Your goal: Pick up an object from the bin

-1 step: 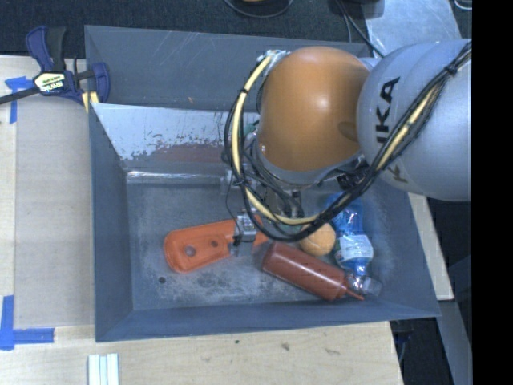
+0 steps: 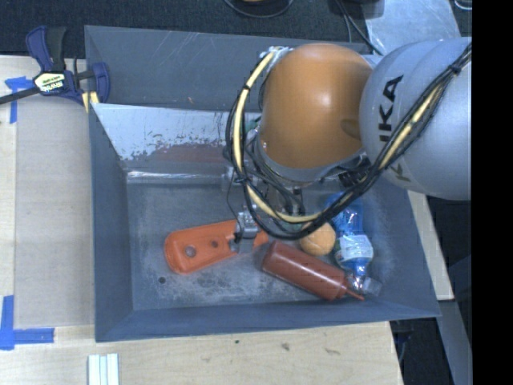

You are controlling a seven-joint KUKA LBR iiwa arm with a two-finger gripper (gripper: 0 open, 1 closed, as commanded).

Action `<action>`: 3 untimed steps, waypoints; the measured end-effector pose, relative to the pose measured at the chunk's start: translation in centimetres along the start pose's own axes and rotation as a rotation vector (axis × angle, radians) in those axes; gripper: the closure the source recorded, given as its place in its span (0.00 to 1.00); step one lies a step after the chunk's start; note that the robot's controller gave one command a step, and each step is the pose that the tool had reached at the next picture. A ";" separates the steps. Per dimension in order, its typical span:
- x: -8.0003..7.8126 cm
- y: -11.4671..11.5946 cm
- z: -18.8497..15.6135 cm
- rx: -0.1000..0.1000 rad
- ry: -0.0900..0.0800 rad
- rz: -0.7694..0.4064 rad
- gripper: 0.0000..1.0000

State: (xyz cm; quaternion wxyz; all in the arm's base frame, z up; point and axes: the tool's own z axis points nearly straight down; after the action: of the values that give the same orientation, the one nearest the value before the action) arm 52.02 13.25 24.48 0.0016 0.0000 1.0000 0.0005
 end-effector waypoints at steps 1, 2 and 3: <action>-0.5 -1.2 8.0 0.000 0.001 -0.117 0.00; 0.3 -0.2 9.7 0.000 0.002 -0.154 0.00; -2.0 0.4 16.1 -0.001 -0.003 -0.056 0.00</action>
Offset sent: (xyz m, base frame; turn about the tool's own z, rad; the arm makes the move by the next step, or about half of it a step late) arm -0.0067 0.0066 -0.0806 -0.1711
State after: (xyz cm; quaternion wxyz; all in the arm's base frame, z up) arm 54.08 13.67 8.37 0.0033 -0.0278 0.9996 0.0008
